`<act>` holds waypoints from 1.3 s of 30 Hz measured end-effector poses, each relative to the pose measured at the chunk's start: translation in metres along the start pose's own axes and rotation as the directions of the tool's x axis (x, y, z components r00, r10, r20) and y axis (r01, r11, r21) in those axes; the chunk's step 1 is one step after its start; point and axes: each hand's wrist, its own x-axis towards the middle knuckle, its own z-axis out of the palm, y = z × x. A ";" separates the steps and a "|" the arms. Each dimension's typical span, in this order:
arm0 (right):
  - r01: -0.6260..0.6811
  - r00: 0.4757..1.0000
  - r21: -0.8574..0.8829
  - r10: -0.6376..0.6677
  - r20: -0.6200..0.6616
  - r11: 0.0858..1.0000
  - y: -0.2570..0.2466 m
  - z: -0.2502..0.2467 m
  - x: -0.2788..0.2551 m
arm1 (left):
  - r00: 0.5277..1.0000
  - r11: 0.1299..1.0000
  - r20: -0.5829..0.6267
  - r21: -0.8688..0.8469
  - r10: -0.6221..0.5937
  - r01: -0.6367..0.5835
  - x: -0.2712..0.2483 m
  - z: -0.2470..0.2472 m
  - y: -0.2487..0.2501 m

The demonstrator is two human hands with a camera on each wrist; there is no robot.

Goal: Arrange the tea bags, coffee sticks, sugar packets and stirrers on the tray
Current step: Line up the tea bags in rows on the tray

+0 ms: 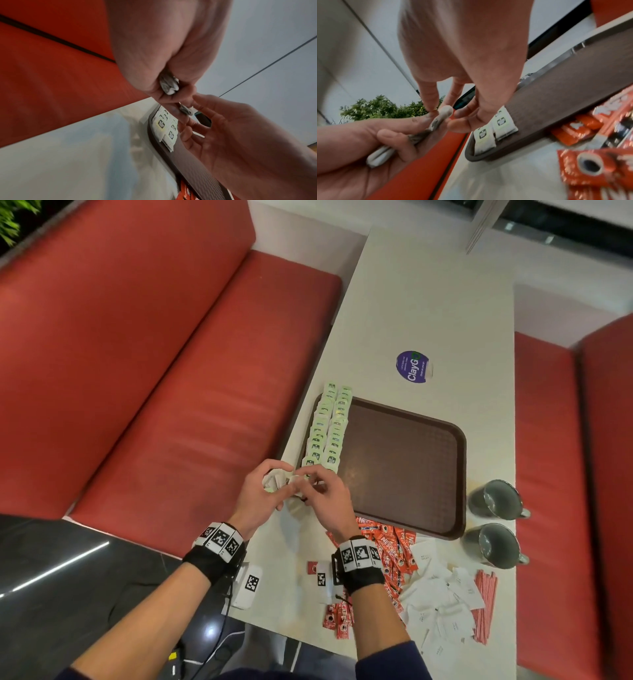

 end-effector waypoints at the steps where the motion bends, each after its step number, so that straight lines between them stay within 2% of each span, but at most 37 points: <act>1: 0.009 1.000 -0.003 -0.009 0.025 1.000 0.000 -0.003 -0.002 | 1.000 1.000 0.016 0.004 0.011 -0.011 0.000 0.001 0.001; 5: -0.013 0.999 0.140 0.007 0.044 0.990 0.001 -0.015 -0.004 | 0.995 1.000 0.098 -0.003 0.000 0.000 -0.003 0.004 0.002; 9: -0.005 0.999 0.217 -0.002 0.033 0.976 0.000 -0.025 -0.007 | 0.986 0.986 0.142 -0.126 -0.088 0.107 -0.006 0.009 0.009; 15: -0.098 0.975 0.481 -0.014 0.223 0.871 -0.005 -0.033 -0.014 | 0.982 0.981 0.146 -0.136 -0.120 0.140 0.001 0.011 0.008; 19: -0.241 0.951 0.553 0.078 0.301 0.798 -0.006 -0.037 -0.016 | 0.981 0.980 0.181 -0.170 -0.072 0.103 0.003 0.011 0.009; 21: -0.244 0.958 0.494 0.128 0.257 0.834 -0.005 -0.037 -0.016 | 0.986 0.986 0.157 -0.151 -0.051 0.075 0.003 0.014 0.010; 23: -0.190 0.977 0.397 0.132 0.169 0.898 -0.001 -0.035 -0.017 | 0.990 0.988 0.129 -0.137 -0.050 0.068 0.003 0.016 0.007; 27: -0.126 0.992 0.296 0.130 0.007 0.947 0.008 -0.035 -0.011 | 0.992 0.986 0.097 -0.132 -0.086 0.099 0.003 0.021 0.005; 31: -0.095 0.989 0.154 0.111 -0.100 0.983 0.016 -0.040 -0.003 | 0.992 0.994 0.072 -0.020 -0.102 0.104 0.004 0.023 -0.001; 34: -0.086 0.978 -0.066 0.072 -0.193 0.994 0.022 -0.046 0.003 | 0.997 0.990 0.007 0.124 -0.072 0.070 0.008 0.018 -0.005; 39: -0.066 0.992 -0.312 0.030 -0.120 0.948 0.029 -0.049 0.014 | 0.998 0.916 -0.042 0.401 0.051 -0.030 0.016 0.014 -0.004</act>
